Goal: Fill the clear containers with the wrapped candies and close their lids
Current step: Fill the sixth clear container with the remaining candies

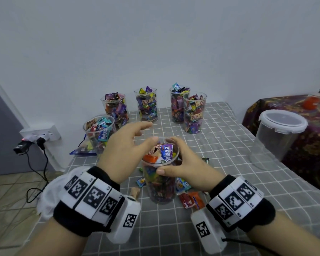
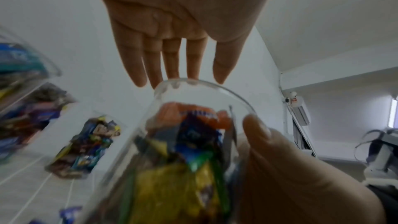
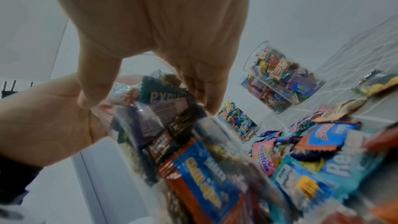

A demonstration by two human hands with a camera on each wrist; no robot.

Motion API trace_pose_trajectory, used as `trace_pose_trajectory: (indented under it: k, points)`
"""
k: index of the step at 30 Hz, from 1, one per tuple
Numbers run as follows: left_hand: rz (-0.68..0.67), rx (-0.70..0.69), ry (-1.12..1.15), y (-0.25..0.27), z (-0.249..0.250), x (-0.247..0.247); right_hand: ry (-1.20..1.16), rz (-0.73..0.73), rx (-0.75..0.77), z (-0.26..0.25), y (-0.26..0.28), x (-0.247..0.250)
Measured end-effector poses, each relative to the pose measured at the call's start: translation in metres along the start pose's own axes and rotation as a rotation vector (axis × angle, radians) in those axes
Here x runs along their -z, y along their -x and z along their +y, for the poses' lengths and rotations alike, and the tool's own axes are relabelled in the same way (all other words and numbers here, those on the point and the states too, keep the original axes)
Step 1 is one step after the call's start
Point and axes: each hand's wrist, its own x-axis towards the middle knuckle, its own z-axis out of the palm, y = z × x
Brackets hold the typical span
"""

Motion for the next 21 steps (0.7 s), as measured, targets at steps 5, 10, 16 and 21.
trace_pose_trajectory:
  k: [5, 10, 16, 21]
  points:
    - [-0.217, 0.184, 0.199, 0.016, -0.016, -0.018, 0.14, 0.079, -0.019, 0.021, 0.017, -0.001]
    - [-0.2, 0.213, 0.363, 0.022, -0.021, -0.028, 0.245, 0.215, -0.118, 0.054, 0.048, 0.014]
    - [-0.189, 0.21, 0.361, 0.021, -0.021, -0.029, 0.805, 0.142, -0.398, 0.066, 0.065, 0.029]
    - [-0.129, 0.191, 0.339, 0.015, -0.023, -0.031, 1.011, 0.108, -0.443, 0.077, 0.067, 0.025]
